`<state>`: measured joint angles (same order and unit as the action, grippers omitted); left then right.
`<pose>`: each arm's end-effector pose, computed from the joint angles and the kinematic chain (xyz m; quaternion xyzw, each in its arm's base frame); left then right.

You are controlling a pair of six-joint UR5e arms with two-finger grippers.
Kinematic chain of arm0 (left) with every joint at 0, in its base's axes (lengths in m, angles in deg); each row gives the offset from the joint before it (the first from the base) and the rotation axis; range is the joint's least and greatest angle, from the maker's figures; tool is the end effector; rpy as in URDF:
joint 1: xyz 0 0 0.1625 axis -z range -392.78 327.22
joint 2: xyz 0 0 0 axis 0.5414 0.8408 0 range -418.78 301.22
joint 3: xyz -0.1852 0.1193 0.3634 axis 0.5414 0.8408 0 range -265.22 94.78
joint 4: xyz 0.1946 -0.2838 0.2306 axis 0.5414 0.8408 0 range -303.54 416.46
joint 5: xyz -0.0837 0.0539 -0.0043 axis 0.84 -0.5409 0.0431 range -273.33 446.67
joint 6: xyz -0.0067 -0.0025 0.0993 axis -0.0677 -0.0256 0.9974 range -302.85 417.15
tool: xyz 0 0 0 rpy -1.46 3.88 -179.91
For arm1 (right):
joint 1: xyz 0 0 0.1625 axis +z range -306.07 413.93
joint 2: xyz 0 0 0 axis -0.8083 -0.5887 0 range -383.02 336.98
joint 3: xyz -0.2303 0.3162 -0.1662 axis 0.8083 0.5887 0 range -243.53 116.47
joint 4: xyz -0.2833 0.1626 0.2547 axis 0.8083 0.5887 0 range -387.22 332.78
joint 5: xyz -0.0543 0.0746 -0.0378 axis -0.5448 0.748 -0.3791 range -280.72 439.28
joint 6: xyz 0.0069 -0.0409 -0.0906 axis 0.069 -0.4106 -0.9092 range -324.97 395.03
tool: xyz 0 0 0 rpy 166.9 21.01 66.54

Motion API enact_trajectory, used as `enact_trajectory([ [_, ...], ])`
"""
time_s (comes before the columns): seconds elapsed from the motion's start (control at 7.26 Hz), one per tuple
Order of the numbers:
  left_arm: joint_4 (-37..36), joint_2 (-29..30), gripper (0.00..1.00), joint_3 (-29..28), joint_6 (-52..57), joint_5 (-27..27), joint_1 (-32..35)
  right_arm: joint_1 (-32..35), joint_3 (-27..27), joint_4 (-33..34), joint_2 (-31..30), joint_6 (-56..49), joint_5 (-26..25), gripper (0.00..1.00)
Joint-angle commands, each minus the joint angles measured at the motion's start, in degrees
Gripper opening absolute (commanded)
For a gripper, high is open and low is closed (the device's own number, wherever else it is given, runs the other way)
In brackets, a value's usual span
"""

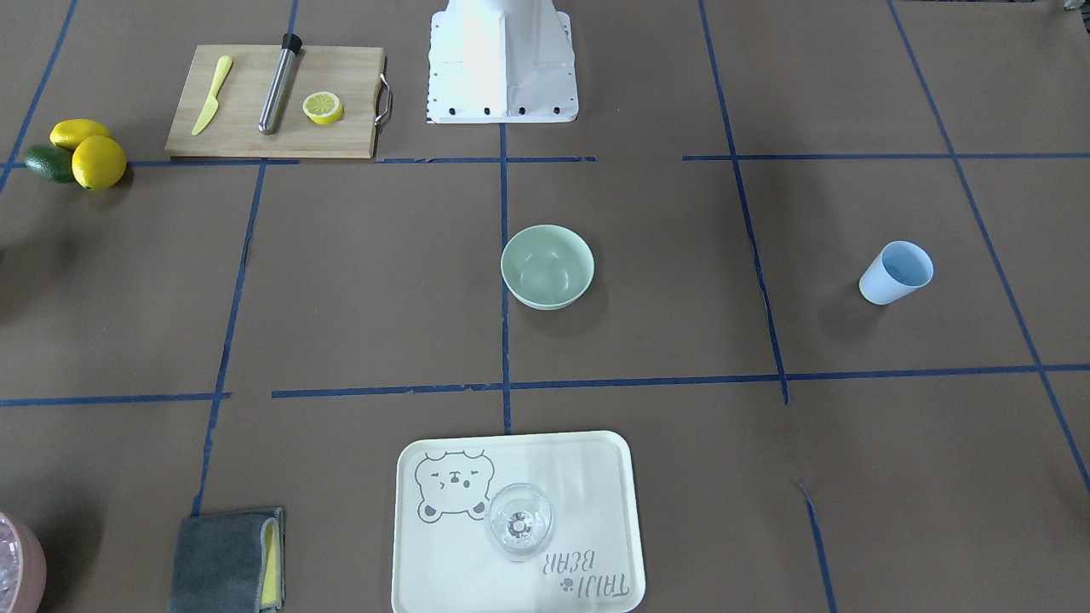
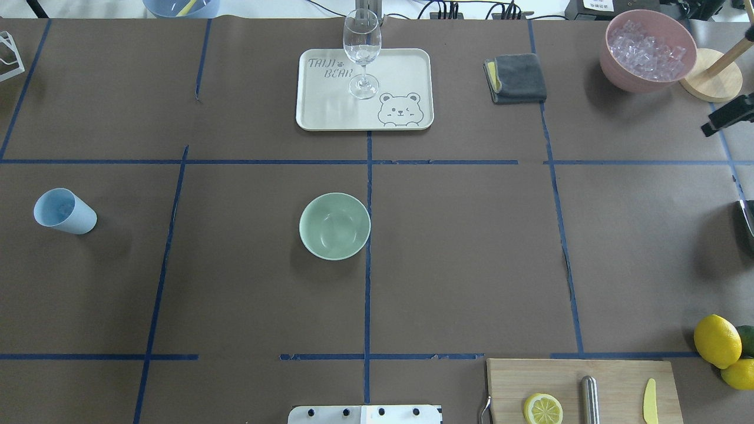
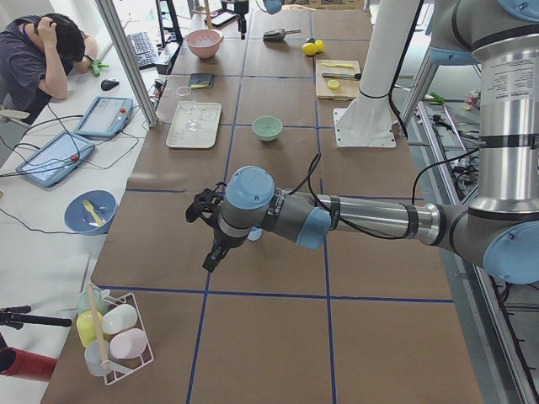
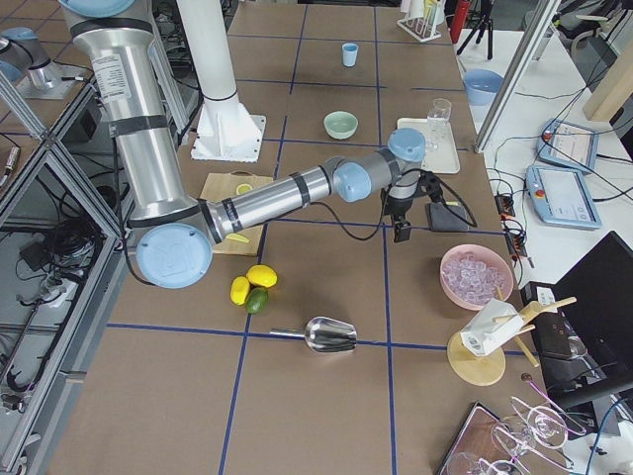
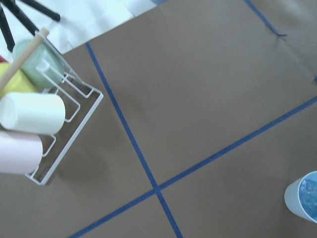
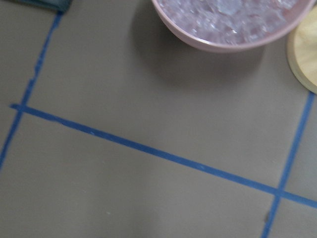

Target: Pour ice into bowl

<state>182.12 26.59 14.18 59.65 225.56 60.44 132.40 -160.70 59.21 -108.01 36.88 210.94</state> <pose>-0.0848 -0.4708 0.5388 0.3335 0.3722 0.1376 0.8552 -0.0416 -0.5392 0.5477 0.0862 -0.3648 -0.1267 0.9184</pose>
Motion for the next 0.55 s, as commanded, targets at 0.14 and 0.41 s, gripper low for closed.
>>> enact_trajectory([
  [0.14,18.78,-1.07,1.0,0.09,-16.31,-1.51,-6.89,6.78,0.67,-0.91,-8.43,-6.59,-1.32,1.0],
  [0.41,35.96,-5.0,1.0,0.09,-33.69,-14.34,-16.34,6.7,0.58,-0.91,-8.53,-6.33,-1.23,1.0],
])
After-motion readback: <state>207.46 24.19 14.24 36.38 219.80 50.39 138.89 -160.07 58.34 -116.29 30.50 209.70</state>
